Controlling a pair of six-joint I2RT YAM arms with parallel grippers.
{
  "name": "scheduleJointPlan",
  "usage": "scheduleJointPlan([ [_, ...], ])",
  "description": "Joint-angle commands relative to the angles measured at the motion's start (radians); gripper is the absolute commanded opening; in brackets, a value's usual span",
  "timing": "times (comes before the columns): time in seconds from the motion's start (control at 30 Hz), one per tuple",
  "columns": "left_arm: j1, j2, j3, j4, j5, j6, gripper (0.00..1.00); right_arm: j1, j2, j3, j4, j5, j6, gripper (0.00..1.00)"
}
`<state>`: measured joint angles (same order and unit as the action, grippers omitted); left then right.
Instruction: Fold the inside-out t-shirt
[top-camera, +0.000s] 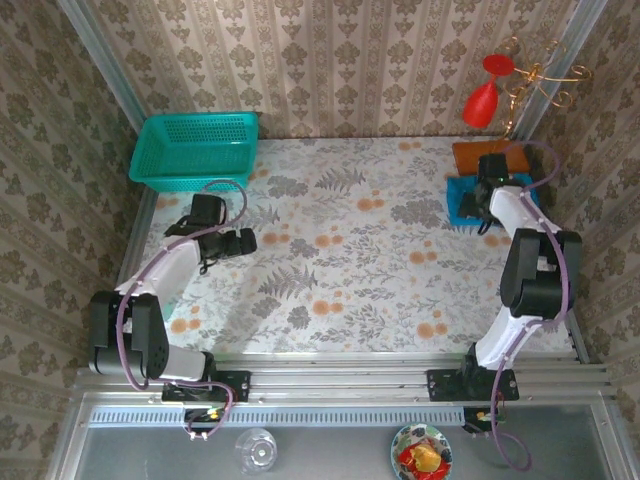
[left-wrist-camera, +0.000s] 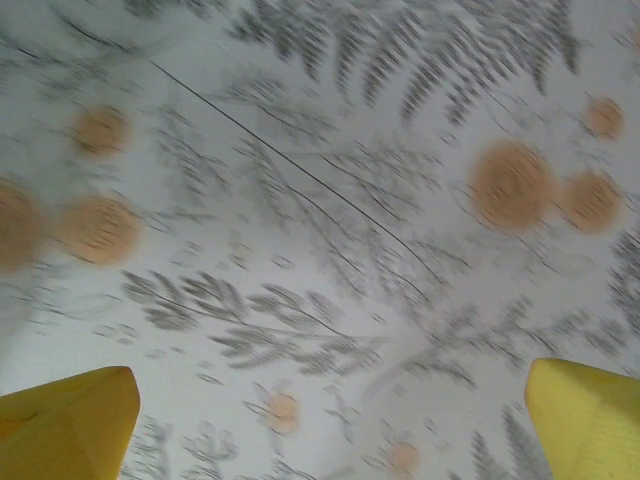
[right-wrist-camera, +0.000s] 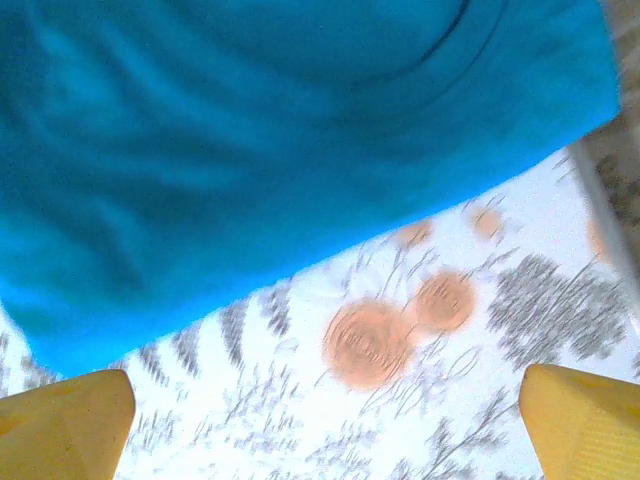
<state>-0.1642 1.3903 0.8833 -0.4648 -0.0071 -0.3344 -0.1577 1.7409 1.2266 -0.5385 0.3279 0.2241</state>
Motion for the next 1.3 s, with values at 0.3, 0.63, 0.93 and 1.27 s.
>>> scheduleJointPlan([
  [0.3,0.078,-0.085,-0.170,0.408,-0.390,0.244,1.00,0.102,-0.236,-0.467,0.605,-0.114,-0.095,1.00],
  [0.63,0.175,-0.044,-0.456,1.106,-0.017,0.329,1.00,0.165,-0.220,-0.569,0.913,-0.184,-0.125,1.00],
  [0.93,0.234,0.180,-0.570,1.560,0.170,0.343,1.00,0.170,-0.246,-0.786,1.305,-0.207,-0.165,1.00],
  [1.27,0.210,0.168,-0.520,1.446,0.167,0.383,1.00,0.172,-0.214,-0.823,1.393,-0.230,-0.179,1.00],
])
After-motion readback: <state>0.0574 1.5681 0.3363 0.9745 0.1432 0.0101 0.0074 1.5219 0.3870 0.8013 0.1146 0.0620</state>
